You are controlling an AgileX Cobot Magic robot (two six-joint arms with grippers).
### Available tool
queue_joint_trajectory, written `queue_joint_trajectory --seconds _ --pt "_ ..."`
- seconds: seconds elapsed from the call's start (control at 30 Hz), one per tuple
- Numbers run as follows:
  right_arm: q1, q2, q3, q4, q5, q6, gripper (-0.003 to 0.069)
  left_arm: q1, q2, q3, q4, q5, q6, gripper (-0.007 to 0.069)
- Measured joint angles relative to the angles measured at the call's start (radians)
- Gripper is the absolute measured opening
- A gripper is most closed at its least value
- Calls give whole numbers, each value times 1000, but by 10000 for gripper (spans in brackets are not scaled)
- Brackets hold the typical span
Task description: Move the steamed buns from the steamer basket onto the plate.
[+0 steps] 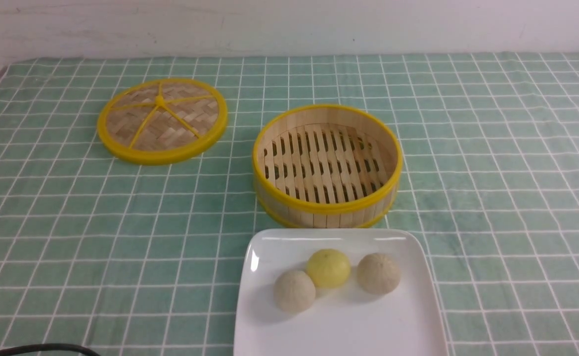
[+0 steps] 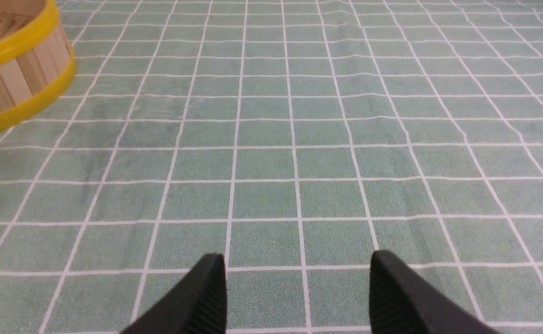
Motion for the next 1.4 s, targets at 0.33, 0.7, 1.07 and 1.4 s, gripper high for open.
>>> queue_joint_trajectory --seconds 0.33,0.7,1.07,1.4 --pt "0 0 0 0 1 0 422 0 0 0 4 1 0 273" --pt "0 0 0 0 1 0 422 0 0 0 12 1 0 273" --pt "0 0 0 0 1 0 422 0 0 0 12 1 0 273" --pt "0 0 0 0 1 0 422 0 0 0 15 1 0 273"
